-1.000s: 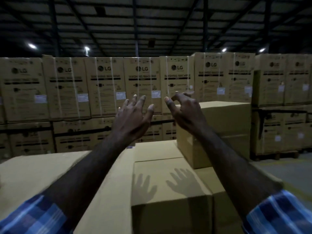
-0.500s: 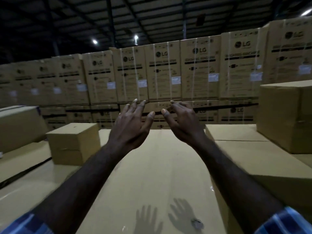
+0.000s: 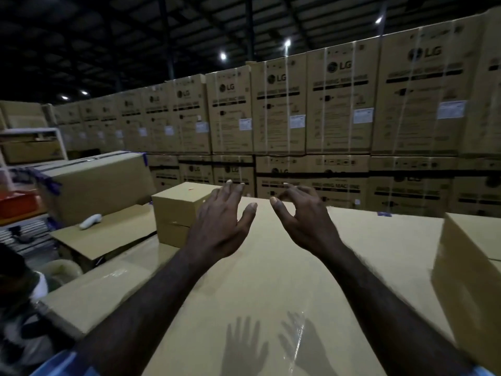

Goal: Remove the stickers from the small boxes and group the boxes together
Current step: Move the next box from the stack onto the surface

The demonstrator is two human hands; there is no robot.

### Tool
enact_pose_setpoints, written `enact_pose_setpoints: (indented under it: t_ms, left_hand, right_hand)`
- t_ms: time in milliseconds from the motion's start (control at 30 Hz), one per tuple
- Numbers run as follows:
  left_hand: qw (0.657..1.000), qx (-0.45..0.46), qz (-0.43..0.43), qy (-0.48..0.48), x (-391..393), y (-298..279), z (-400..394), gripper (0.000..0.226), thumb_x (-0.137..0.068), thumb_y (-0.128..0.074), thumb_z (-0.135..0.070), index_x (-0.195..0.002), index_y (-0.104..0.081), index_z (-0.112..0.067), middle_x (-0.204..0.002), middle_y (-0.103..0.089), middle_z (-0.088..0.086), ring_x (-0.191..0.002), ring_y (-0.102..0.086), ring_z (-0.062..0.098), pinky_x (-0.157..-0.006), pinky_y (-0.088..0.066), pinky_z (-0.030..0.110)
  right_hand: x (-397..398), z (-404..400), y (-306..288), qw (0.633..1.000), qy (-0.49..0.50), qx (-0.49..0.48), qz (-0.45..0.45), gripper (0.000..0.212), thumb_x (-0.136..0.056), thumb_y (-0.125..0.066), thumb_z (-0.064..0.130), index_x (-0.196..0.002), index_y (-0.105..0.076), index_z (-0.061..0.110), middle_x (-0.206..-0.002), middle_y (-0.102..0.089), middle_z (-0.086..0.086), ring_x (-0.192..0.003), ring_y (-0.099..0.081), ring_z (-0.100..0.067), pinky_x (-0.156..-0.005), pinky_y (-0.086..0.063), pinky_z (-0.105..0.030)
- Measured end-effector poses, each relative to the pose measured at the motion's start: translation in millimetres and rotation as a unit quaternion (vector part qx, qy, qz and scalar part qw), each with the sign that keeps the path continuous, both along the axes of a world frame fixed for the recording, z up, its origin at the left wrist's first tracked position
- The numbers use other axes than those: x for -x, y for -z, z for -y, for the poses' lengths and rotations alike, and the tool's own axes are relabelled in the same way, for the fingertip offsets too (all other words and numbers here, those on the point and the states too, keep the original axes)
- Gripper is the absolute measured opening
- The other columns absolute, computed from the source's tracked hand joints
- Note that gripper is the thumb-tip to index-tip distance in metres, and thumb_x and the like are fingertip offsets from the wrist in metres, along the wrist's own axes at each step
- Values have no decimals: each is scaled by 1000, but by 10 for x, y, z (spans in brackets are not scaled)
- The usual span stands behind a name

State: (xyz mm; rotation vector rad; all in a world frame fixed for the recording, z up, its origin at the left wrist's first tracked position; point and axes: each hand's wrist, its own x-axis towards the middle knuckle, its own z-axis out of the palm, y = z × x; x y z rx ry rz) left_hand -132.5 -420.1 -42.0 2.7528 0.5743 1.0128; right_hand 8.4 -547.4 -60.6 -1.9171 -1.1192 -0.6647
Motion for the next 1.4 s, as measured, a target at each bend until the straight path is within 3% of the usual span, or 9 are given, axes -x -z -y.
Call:
enact_pose_setpoints:
  t_ms: [133,400,567,967,1400]
  left_hand:
    - [999,5,-12,-46,-146,109,-430,61,-97,-29,-54,-151,-22,-28,-160,-19,1,-146,-17,22,-116,-17,46]
    - [995,43,-20,-90,-167,381,-1284,62,-97,-31,-54,-152,-20,-27,-160,-18,1,-146,-19,23,-115,-23,54]
    - [994,59,-28,-85,33,506,-1935,63,-97,-30,-55,-152,-18,-27,-161,-15,1,-146,-18,24,-115,-23,54]
    - [997,58,-48,-24,618,454,-3742,61,-97,-34,-54,-151,-23,-28,-161,-18,1,-146,-18,24,-114,-25,54]
    - [996,69,-60,-2,269,598,-4580,65,-95,-31,-59,-151,-24,-27,-161,-17,2,-147,-16,22,-115,-23,52]
  right_hand:
    - [-173,-496,18,999,-33,20,-3,33,-96,-51,44,-104,-66,16,-128,-62,-1,-125,-42,-18,-91,-40,-33]
    - [-168,-1356,184,996,-75,53,-8,31,-96,-52,41,-106,-66,14,-130,-61,0,-128,-42,-20,-101,-42,-41]
    - [67,-1993,306,994,-84,62,-18,29,-97,-51,41,-109,-64,17,-129,-61,0,-125,-41,-19,-95,-45,-42]
    - [713,-3622,328,997,-29,43,-54,28,-96,-52,38,-106,-64,14,-131,-59,-4,-126,-43,-23,-97,-42,-40]
    - [328,-4397,457,996,-2,68,-54,31,-95,-53,40,-110,-62,15,-128,-60,-4,-123,-44,-21,-94,-43,-38]
